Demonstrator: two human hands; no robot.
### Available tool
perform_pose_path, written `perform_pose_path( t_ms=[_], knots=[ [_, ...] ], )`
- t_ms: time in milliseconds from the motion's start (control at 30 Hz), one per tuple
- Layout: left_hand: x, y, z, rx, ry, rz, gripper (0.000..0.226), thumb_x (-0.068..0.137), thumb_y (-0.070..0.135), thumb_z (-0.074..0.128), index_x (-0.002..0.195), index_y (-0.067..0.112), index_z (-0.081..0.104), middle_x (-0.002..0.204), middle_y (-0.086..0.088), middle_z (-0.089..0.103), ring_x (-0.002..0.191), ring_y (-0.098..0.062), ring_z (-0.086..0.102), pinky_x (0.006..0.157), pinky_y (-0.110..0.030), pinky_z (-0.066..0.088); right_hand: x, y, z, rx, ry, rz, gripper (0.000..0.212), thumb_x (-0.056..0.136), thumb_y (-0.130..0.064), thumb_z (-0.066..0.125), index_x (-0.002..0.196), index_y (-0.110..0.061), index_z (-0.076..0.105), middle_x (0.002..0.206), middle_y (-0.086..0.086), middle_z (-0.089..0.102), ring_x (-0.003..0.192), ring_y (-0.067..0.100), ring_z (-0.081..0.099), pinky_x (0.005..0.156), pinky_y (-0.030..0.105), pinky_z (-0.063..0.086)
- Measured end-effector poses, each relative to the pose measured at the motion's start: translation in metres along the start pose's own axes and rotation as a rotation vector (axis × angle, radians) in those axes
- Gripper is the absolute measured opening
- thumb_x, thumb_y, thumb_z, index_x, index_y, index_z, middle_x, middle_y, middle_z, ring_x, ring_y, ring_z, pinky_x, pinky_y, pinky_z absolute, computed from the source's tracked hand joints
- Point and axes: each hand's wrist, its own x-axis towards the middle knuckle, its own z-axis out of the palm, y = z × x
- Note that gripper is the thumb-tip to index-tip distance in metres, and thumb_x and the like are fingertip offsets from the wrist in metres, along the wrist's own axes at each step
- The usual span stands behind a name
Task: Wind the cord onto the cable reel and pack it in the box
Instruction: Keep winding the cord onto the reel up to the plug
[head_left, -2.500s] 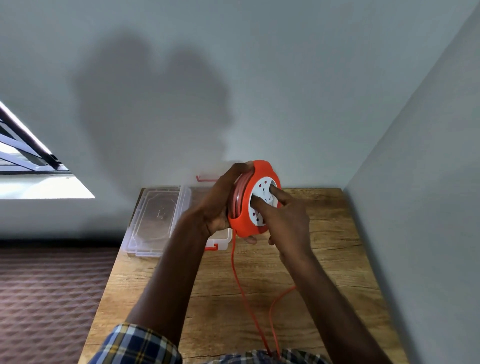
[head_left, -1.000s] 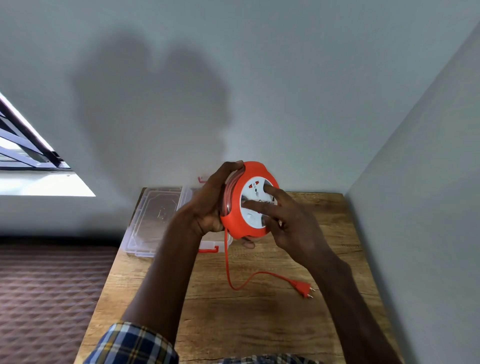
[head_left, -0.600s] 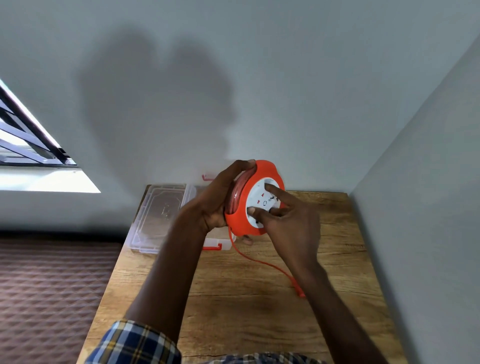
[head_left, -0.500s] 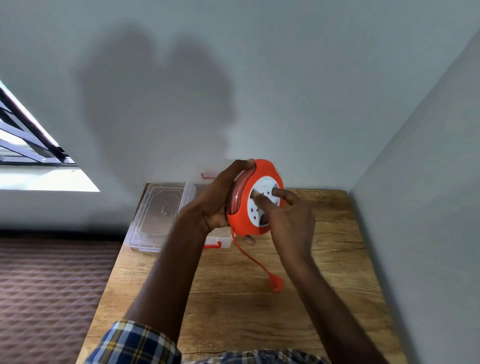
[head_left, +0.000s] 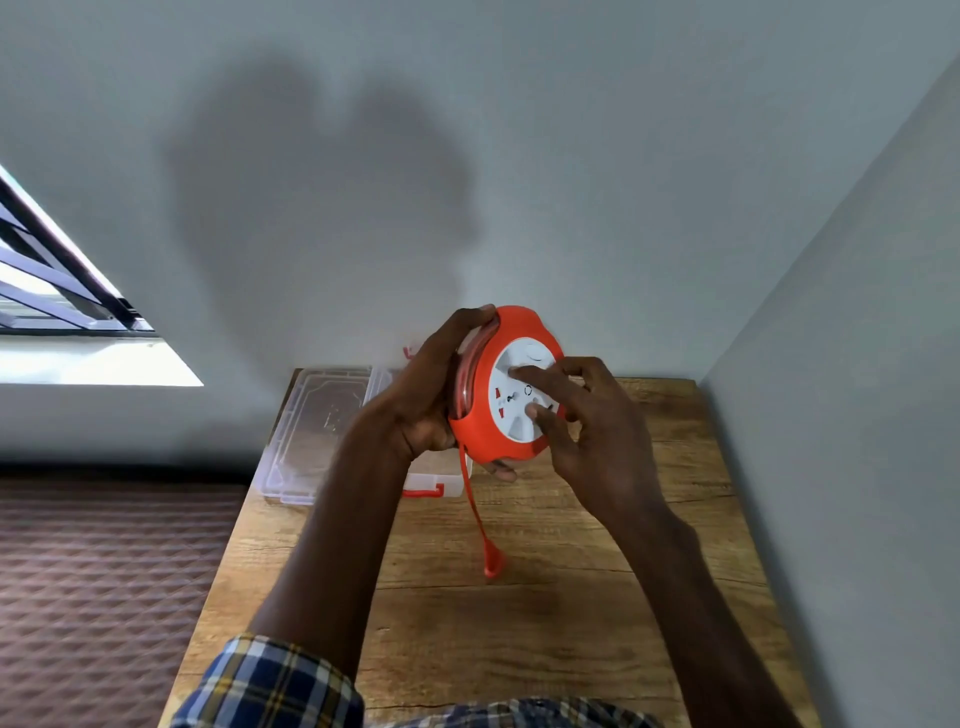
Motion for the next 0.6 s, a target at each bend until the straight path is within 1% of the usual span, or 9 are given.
perform_pose_path(
  t_ms=[100,167,200,300,367,400,467,533,600],
  knots=[
    [0.000,-0.003,-0.002,0.016,0.001,-0.001,0.071,0.092,0.072,0.062,0.135,0.017,0.074,0.140,-0.021,0.069,0.122,-0.042,0.068,0.106,-0.059,0.052,0.001,-0.003,-0.004,-0.108,-0.119,-0.018,0.060,0.091,-0.045,0.073,0.147,-0.045,0.049,0.147,-0.004,0.058,0.129,0.022,0.055,0.099,0.046,0.055],
    [0.001,-0.005,-0.001,0.021,-0.005,-0.001,0.067,0.092,0.072,0.060,0.130,0.019,0.077,0.137,-0.020,0.071,0.119,-0.040,0.071,0.105,-0.060,0.053,0.001,-0.006,-0.005,-0.180,-0.161,-0.022,0.064,0.091,-0.045,0.073,0.149,-0.043,0.046,0.149,-0.004,0.057,0.131,0.025,0.055,0.103,0.048,0.053],
    [0.001,-0.006,0.001,0.026,-0.005,0.000,0.065,0.092,0.073,0.058,0.127,0.021,0.079,0.135,-0.019,0.072,0.116,-0.038,0.073,0.103,-0.059,0.055,0.001,-0.007,-0.004,-0.194,-0.146,-0.023,0.065,0.090,-0.043,0.075,0.149,-0.041,0.047,0.147,-0.003,0.059,0.129,0.026,0.057,0.102,0.048,0.054],
    [0.003,-0.008,0.005,0.034,-0.010,0.019,0.061,0.095,0.072,0.054,0.119,0.023,0.082,0.125,-0.015,0.078,0.108,-0.034,0.077,0.093,-0.054,0.061,0.001,-0.011,-0.003,-0.145,0.000,0.032,0.063,0.082,-0.037,0.084,0.140,-0.041,0.059,0.134,-0.001,0.069,0.115,0.024,0.068,0.088,0.039,0.058],
    [0.003,-0.007,0.008,0.039,-0.006,0.040,0.057,0.096,0.068,0.055,0.115,0.023,0.084,0.118,-0.014,0.080,0.102,-0.031,0.079,0.085,-0.050,0.064,0.002,-0.013,0.002,-0.107,0.065,0.135,0.063,0.077,-0.043,0.085,0.136,-0.042,0.062,0.128,-0.004,0.072,0.106,0.019,0.072,0.084,0.033,0.057],
    [0.003,-0.007,0.009,0.052,0.001,0.055,0.054,0.096,0.066,0.055,0.112,0.024,0.084,0.114,-0.012,0.081,0.099,-0.030,0.080,0.081,-0.047,0.064,0.002,-0.015,0.005,-0.055,0.089,0.210,0.065,0.075,-0.048,0.085,0.136,-0.042,0.063,0.126,-0.005,0.073,0.104,0.016,0.073,0.083,0.031,0.058],
    [0.003,-0.008,0.013,0.077,0.019,0.071,0.050,0.097,0.064,0.055,0.108,0.026,0.086,0.111,-0.011,0.082,0.097,-0.028,0.080,0.078,-0.045,0.065,0.004,-0.020,0.011,0.151,0.153,0.392,0.069,0.071,-0.056,0.084,0.135,-0.036,0.065,0.127,-0.006,0.072,0.105,0.012,0.072,0.084,0.034,0.061],
    [0.004,-0.010,0.014,0.086,0.042,0.072,0.050,0.098,0.064,0.054,0.106,0.027,0.087,0.113,-0.013,0.081,0.096,-0.028,0.080,0.077,-0.044,0.066,0.006,-0.023,0.014,0.334,0.206,0.533,0.068,0.071,-0.055,0.084,0.132,-0.031,0.069,0.129,-0.005,0.071,0.106,0.011,0.071,0.086,0.037,0.062],
    [0.003,-0.011,0.015,0.112,0.067,0.072,0.051,0.095,0.065,0.055,0.105,0.027,0.087,0.114,-0.014,0.081,0.095,-0.029,0.080,0.078,-0.045,0.066,0.005,-0.024,0.017,0.447,0.199,0.629,0.064,0.071,-0.050,0.087,0.129,-0.029,0.071,0.127,-0.003,0.073,0.102,0.012,0.073,0.086,0.037,0.062]
  ],
)
